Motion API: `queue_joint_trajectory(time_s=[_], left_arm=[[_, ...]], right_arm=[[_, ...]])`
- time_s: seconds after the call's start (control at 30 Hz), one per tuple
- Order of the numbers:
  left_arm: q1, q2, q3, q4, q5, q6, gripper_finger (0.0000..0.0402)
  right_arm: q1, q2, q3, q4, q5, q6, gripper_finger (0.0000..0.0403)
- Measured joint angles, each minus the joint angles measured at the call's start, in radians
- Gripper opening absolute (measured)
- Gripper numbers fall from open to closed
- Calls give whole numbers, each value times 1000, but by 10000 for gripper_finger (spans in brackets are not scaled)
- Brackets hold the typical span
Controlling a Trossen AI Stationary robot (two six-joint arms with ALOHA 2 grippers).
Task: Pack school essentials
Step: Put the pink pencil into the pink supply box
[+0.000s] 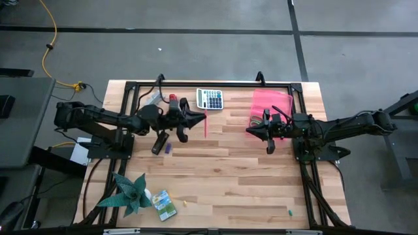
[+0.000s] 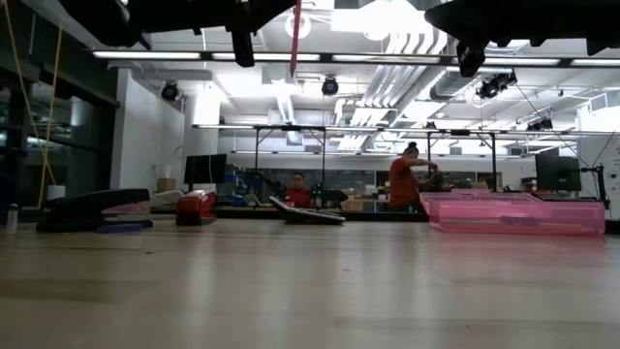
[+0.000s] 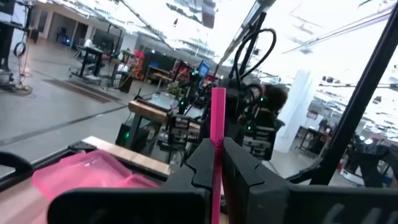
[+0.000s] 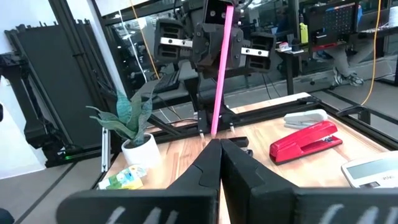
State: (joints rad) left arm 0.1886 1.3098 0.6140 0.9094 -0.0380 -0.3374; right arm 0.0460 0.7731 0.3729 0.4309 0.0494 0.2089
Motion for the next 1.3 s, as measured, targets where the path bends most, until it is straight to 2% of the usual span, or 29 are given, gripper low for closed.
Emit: queue_joint_trajectory(time_s=[0.2,0.33,0.43,0.63,0.77,0.9,1.0,1.13,1.3], left_arm=[[0,-1,0,2,-8,0,0],[-1,2,3,9,-29,0,0],[-8,39,33,4,-23,14,0],[-27,178,150,4,4,38,0],[-26,261,225,9,42,24,0],[-35,309,274,9,57,18,0],[-41,319,290,18,52,18,0],[-45,325,291,14,25,17,0],[-46,325,292,15,14,25,0]], right_arm=[[0,0,0,0,2,1,0],[0,19,0,4,55,93,1],[0,62,1,8,59,150,17],[0,225,93,7,59,183,108],[0,325,178,8,55,134,178],[0,381,231,8,54,126,216],[0,406,245,33,41,147,217],[0,426,250,65,17,170,196],[0,432,249,68,-9,174,134]])
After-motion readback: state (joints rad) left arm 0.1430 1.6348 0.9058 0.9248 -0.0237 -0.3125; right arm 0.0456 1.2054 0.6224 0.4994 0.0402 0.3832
